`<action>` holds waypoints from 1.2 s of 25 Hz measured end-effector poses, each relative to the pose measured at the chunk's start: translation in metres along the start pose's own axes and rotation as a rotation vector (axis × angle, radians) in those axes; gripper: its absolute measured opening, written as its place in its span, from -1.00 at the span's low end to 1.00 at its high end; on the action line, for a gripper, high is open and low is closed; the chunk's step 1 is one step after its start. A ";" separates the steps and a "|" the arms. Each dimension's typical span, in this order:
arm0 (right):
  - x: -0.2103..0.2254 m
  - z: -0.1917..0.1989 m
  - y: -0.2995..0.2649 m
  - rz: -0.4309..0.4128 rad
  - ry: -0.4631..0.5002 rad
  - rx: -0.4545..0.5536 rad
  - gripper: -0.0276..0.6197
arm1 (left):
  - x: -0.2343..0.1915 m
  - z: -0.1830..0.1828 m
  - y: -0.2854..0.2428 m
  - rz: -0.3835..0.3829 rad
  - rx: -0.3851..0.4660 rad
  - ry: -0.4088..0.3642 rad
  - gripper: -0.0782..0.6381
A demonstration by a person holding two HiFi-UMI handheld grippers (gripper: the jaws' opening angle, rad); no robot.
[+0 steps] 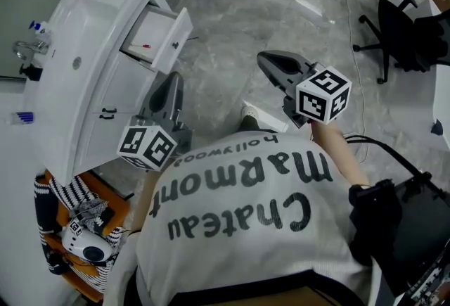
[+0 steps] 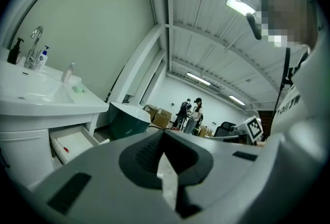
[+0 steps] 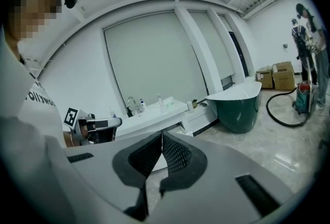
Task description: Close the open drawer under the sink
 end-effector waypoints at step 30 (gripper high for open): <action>0.130 -0.079 -0.148 -0.279 -0.092 -0.182 -0.88 | -0.064 0.040 -0.109 -0.255 -0.049 0.007 -0.76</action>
Point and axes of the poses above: the fingertips, and each gripper's own axes: y backward along the fingers, x to its right, z out of its underside, the point moved 8 cm from there along y, backward along the fingers, and after that the axes turned 9 degrees about -y, right-handed, at the moved point
